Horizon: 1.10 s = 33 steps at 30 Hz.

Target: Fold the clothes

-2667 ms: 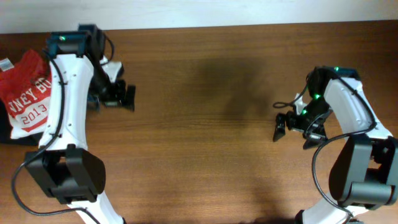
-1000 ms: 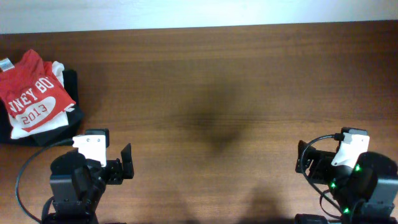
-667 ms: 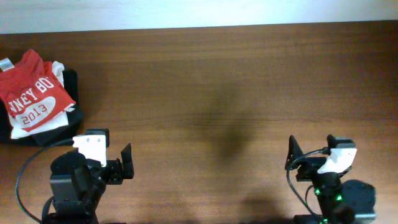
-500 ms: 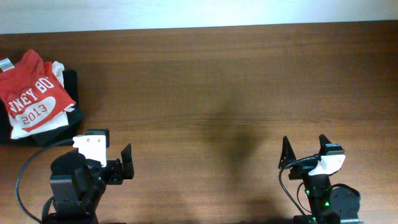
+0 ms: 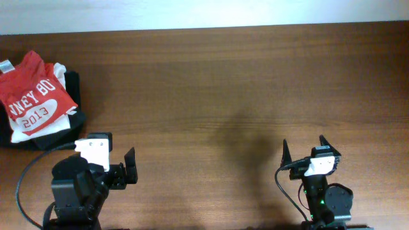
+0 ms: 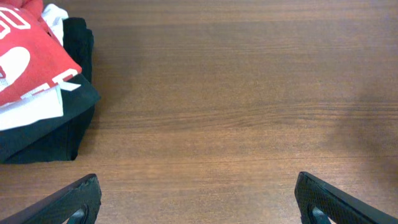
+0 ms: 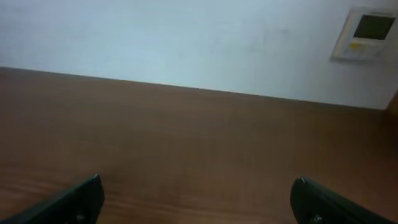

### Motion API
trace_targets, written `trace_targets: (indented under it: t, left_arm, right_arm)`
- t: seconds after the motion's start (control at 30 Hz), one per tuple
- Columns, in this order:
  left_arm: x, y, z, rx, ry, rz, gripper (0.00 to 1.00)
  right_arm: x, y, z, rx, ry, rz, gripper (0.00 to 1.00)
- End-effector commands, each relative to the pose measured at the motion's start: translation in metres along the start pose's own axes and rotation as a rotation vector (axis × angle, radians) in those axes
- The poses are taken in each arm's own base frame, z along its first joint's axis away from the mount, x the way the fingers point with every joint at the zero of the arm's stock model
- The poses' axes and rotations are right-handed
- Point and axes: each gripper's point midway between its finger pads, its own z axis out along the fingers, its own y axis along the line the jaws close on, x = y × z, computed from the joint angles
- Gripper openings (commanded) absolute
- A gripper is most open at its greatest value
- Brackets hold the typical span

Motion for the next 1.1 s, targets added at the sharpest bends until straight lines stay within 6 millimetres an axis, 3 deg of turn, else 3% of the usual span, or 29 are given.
trace_targets:
  t: [0.0,1.07]
  left_arm:
    - [0.0005,-0.0014,-0.0001,0.009,-0.003,-0.007,0.99]
    - [0.0036,-0.0081,-0.0042,0.033,-0.024,0.011,0.99]
  right_arm:
    - [0.0025,-0.0040,-0.0004,0.027,0.006,-0.017,0.99]
    - [0.0026,-0.0039,-0.0002,0.027,0.007,-0.017,0.99]
